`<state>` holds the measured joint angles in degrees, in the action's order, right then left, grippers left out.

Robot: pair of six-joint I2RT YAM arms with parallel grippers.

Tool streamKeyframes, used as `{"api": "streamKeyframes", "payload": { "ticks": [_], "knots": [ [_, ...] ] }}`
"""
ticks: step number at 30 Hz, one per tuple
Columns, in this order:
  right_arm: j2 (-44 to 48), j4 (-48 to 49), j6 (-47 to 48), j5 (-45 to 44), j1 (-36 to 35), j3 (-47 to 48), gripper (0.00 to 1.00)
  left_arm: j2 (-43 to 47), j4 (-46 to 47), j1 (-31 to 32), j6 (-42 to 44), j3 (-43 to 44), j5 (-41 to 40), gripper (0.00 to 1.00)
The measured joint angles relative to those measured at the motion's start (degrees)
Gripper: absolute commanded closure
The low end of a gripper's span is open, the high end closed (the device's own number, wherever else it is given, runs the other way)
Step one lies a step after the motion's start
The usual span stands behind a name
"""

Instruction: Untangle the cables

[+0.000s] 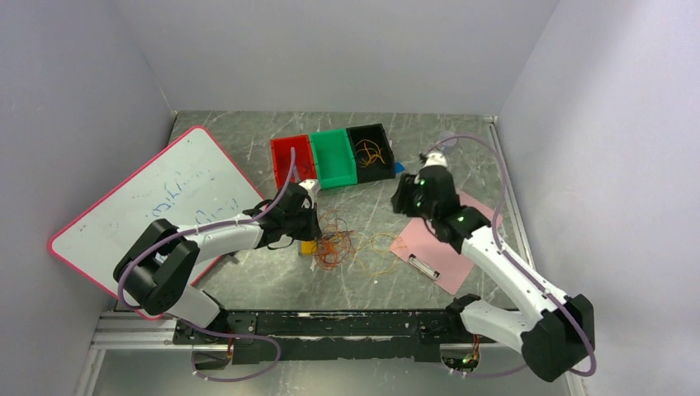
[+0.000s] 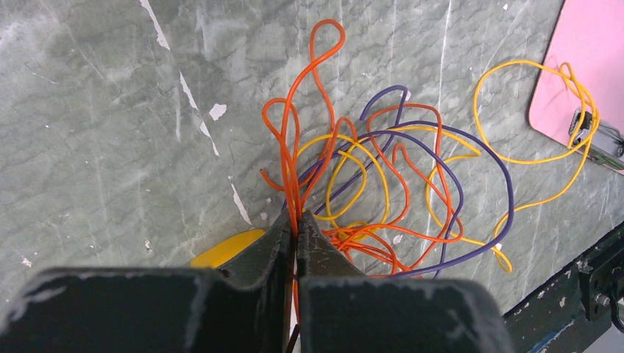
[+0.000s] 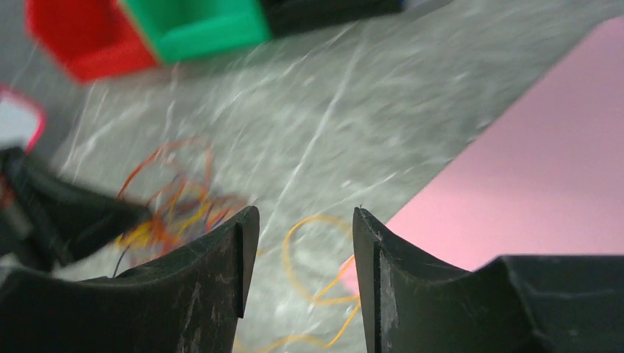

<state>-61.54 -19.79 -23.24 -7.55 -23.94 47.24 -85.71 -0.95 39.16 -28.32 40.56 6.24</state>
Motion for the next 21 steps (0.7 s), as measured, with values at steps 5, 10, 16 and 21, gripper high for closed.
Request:
{"api": "streamKeyframes", "payload": {
  "ticks": [5, 10, 16, 21],
  "knots": [
    [2.4, -2.1, -4.0, 0.1, -15.9, -3.1, 0.48, -0.1, -0.2, 0.0, 0.0, 0.4, 0.0, 0.93],
    [1.8, -2.8, -7.6, 0.7, -28.0, -5.0, 0.47, -0.2, -0.6, 0.0, 0.0, 0.7, 0.0, 0.93],
    [-2.4, -2.2, -10.0, 1.4, -32.7, -8.6, 0.46, -0.5, -0.7, 0.0, 0.0, 0.8, 0.0, 0.93],
    [-5.6, -1.7, -10.6, -0.1, -32.8, -9.1, 0.46, -0.5, -0.8, 0.0, 0.0, 0.8, 0.0, 0.93]
  ]
}}
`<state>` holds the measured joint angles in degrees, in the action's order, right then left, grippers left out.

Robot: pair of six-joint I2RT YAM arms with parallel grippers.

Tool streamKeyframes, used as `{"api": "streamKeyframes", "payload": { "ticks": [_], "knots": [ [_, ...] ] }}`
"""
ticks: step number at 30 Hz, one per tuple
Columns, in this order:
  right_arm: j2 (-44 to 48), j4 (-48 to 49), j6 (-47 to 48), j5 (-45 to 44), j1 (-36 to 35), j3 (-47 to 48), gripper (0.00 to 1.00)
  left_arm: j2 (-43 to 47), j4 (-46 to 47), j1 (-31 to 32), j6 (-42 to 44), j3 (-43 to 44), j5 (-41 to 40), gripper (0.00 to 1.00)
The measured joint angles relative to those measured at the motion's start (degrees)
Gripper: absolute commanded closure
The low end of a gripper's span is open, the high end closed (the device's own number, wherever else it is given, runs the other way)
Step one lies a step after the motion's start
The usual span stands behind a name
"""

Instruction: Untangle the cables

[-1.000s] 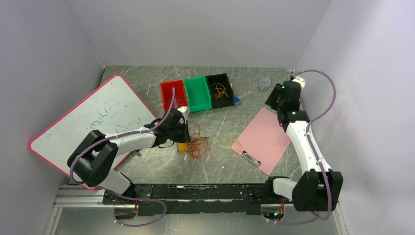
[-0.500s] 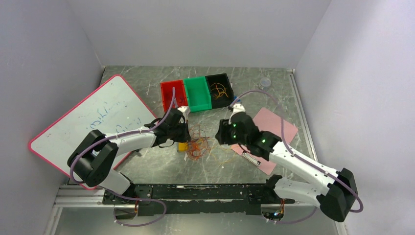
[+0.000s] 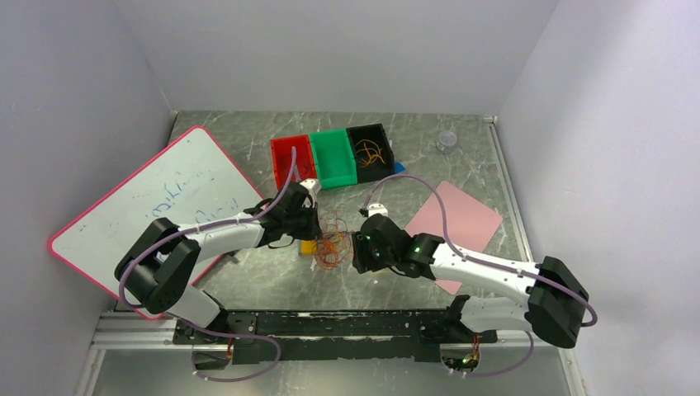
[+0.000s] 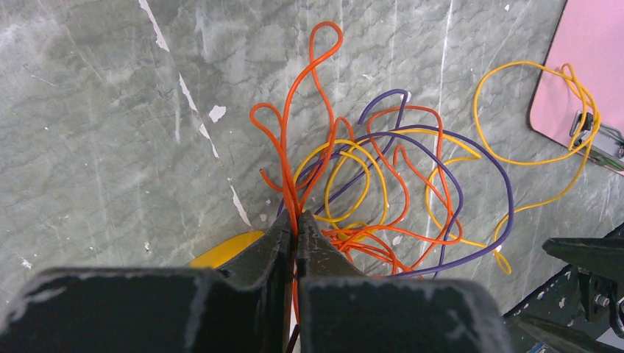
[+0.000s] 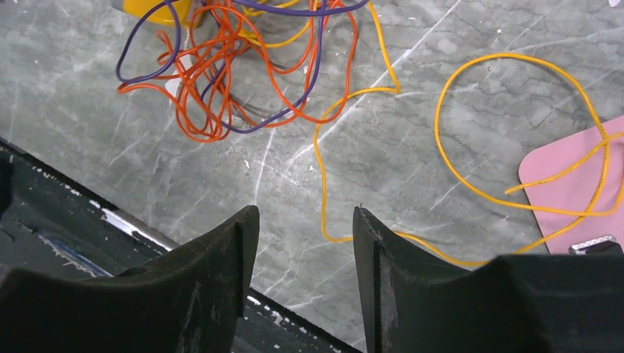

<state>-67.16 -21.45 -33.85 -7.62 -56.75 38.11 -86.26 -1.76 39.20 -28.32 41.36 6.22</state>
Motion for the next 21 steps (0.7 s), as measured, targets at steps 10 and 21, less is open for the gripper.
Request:
{"api": "streamKeyframes", "payload": {
  "ticks": [10, 21],
  "knots": [
    [-6.4, 4.6, 0.0, -0.5, 0.0, -1.9, 0.50, 0.0, -0.1, 0.0, 0.0, 0.1, 0.0, 0.93],
    [-10.8, 7.0, -1.9, -3.3, -0.1, -3.2, 0.81, -0.1, -0.1, 0.0, 0.0, 0.2, 0.0, 0.93]
  ]
}}
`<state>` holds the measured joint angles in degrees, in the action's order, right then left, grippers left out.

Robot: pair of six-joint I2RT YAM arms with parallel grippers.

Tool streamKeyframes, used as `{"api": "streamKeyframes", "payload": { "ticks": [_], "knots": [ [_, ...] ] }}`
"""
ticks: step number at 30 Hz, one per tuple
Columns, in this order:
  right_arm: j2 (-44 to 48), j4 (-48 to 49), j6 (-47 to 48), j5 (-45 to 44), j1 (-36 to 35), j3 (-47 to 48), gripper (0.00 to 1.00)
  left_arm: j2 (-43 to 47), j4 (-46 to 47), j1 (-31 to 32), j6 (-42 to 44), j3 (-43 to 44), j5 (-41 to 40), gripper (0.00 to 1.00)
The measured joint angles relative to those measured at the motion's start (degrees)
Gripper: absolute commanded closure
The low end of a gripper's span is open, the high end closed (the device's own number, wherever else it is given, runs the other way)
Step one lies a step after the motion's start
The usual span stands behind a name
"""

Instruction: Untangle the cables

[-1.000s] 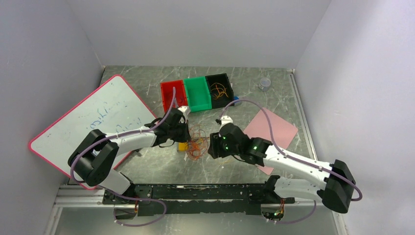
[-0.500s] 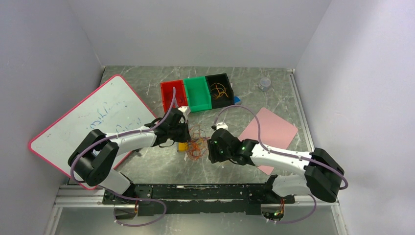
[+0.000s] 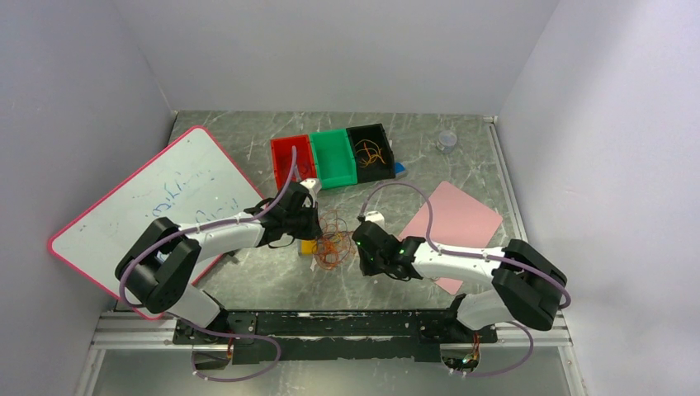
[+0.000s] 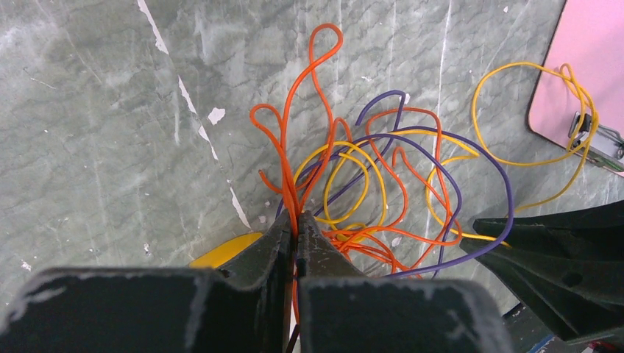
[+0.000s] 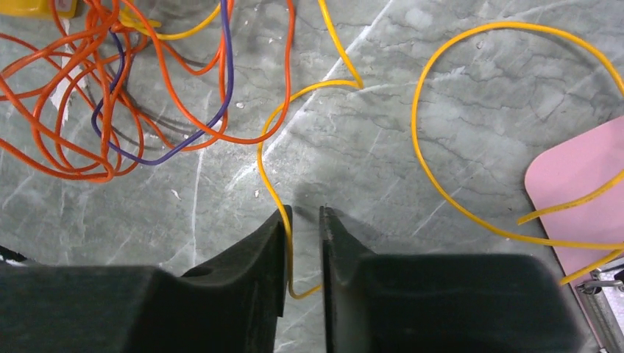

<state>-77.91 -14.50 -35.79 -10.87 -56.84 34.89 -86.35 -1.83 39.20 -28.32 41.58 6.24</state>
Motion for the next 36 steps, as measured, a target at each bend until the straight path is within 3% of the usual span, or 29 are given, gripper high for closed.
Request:
{"api": "streamKeyframes", "payload": {
  "ticks": [6, 23, 36],
  "knots": [
    [1.1, -0.4, -2.1, -2.6, 0.0, -0.4, 1.00, -0.6, 0.0, 0.0, 0.0, 0.1, 0.0, 0.93],
    [12.4, -8.4, -5.7, -15.5, 1.2, 3.5, 1.00, -1.0, 0.0, 0.0, 0.0, 0.2, 0.0, 0.93],
    [19.3, -9.9, 0.0, -14.9, 16.0, 6.7, 1.00, -1.0, 0.0, 0.0, 0.0, 0.2, 0.0, 0.93]
  ]
}}
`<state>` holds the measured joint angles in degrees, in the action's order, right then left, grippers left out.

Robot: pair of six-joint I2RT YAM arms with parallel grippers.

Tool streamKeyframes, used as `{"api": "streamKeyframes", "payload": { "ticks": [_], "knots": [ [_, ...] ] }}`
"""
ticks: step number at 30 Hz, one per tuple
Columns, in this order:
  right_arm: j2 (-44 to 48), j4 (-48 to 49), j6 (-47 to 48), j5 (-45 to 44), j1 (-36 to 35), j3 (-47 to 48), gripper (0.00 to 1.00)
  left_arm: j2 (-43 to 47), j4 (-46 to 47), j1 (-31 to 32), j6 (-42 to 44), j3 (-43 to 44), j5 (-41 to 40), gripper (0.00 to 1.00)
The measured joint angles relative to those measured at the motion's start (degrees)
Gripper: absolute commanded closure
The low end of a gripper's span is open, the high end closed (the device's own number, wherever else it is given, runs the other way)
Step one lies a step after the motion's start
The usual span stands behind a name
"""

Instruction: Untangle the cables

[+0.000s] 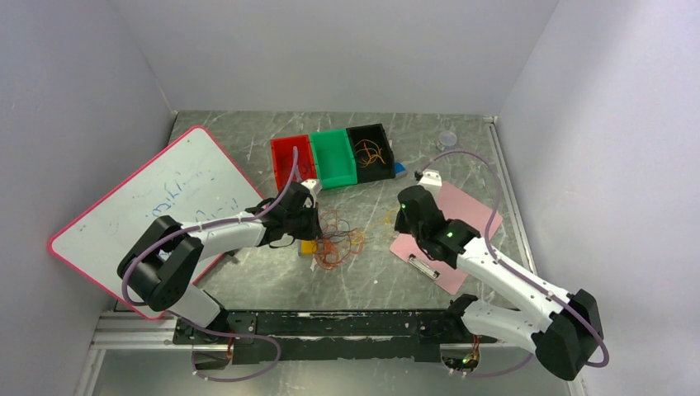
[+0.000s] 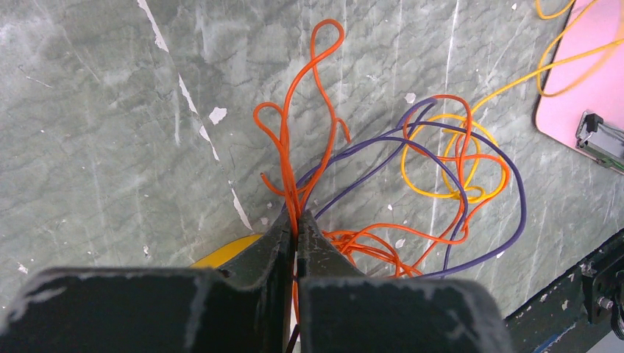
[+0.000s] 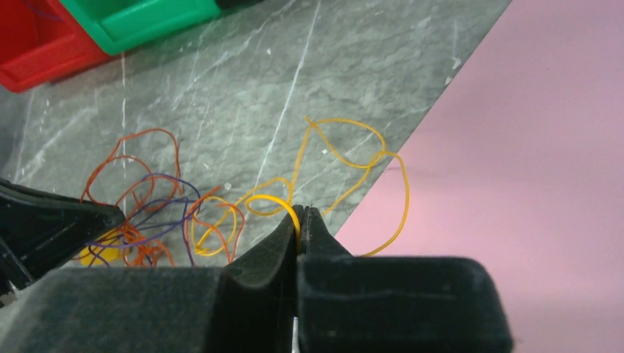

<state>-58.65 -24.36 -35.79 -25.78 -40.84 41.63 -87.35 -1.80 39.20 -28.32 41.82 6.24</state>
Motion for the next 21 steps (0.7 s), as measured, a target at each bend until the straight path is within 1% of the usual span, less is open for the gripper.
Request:
{"api": "streamKeyframes", "payload": {
  "ticks": [11, 21],
  "knots": [
    [1.7, -0.6, 4.9, 1.3, 7.2, 3.2, 1.00, 0.0, 0.0, 0.0, 0.0, 0.0, 0.0, 0.93],
    [2.1, -1.3, 10.3, 0.8, 13.1, 10.5, 1.00, 0.0, 0.0, 0.0, 0.0, 0.0, 0.0, 0.93]
  ]
}}
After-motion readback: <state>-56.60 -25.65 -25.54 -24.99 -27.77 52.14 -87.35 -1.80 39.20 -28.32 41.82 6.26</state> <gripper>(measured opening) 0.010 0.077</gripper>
